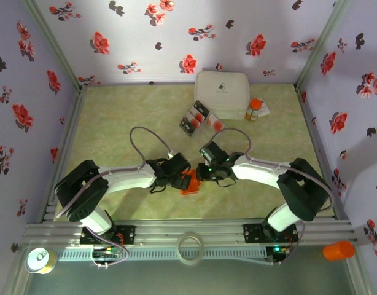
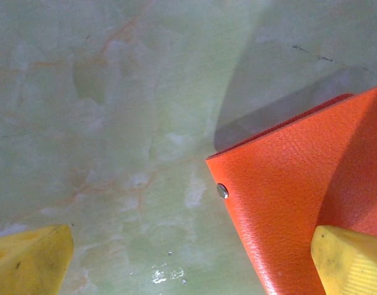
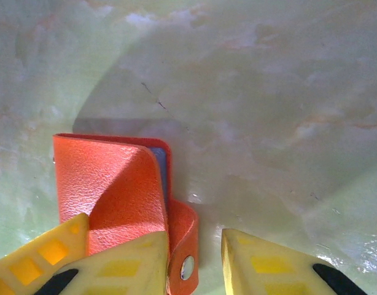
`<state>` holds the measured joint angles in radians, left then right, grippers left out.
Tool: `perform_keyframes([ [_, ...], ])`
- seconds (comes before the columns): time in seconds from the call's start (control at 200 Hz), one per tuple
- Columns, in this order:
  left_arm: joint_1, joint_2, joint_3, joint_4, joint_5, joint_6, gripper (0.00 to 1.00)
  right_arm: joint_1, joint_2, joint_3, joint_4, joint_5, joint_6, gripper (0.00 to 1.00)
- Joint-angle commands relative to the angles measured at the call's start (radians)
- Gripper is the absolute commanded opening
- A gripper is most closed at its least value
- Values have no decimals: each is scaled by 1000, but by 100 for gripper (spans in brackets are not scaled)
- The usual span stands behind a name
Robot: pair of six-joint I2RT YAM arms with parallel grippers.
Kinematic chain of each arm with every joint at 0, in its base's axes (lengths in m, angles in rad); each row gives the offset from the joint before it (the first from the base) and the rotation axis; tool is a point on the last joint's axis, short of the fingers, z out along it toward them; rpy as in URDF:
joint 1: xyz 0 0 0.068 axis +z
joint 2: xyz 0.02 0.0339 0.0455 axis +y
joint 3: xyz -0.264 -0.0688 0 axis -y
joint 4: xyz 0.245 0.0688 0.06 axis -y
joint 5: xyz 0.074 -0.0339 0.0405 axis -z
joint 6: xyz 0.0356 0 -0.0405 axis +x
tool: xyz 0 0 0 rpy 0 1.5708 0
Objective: Put the credit cards into the card holder
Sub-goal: Close the button on the card holder.
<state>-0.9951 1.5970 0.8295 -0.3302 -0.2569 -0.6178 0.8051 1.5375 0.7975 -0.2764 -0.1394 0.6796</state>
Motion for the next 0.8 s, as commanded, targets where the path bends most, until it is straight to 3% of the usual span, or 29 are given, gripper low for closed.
perform_keyframes([
  [0.0, -5, 15, -18, -63, -39, 12, 100, 8, 9, 24, -26, -10, -21, 28],
  [0.255, -5, 13, -19, -61, -38, 12, 100, 7, 8, 13, -24, -13, -19, 14],
  [0.795, -5, 13, -24, -54, -39, 12, 100, 9, -39, -20, -21, -17, -2, 16],
])
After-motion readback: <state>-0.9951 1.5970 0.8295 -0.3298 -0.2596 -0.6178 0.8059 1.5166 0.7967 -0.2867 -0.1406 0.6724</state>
